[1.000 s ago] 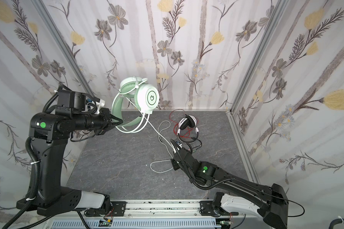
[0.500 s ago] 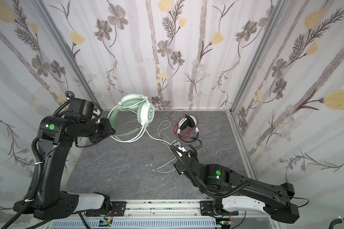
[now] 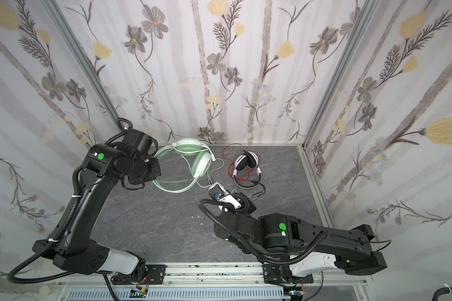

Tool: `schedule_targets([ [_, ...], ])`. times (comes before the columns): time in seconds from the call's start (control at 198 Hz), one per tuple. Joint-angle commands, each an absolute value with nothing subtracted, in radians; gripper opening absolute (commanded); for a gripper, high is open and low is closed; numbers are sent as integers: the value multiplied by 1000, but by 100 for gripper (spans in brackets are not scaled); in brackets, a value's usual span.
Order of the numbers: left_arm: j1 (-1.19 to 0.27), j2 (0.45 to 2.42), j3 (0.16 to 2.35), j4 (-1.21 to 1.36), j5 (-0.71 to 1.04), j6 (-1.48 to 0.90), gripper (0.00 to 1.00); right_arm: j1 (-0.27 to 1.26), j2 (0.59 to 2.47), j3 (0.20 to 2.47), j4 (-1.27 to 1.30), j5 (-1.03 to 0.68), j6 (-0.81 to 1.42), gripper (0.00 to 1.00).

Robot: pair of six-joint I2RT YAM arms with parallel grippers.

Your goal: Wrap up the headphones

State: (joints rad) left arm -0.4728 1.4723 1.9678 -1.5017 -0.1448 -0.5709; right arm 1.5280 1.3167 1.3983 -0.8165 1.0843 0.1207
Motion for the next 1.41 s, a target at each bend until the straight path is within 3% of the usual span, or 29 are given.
schedule_targets([
  [0.0, -535, 1504, 2012, -1533, -296, -557, 0, 1535, 1345, 1408, -834, 1177, 78, 1],
  [0.318, -700, 1642, 2137, -1720, -526, -498, 0, 1533, 1364, 1391, -836, 1196, 0, 2],
  [0.636, -834, 1705, 2193, -1778, -607, -418, 0, 1490, 1298, 1295, -754, 1108, -188, 1],
  [0.948, -846, 1675, 2123, -1782, -717, -477, 0, 1453, 1248, 1305, -765, 944, -203, 0],
  [1.407, -847, 1666, 2129, -1778, -698, -438, 0, 1368, 1211, 1316, -722, 822, -207, 0],
])
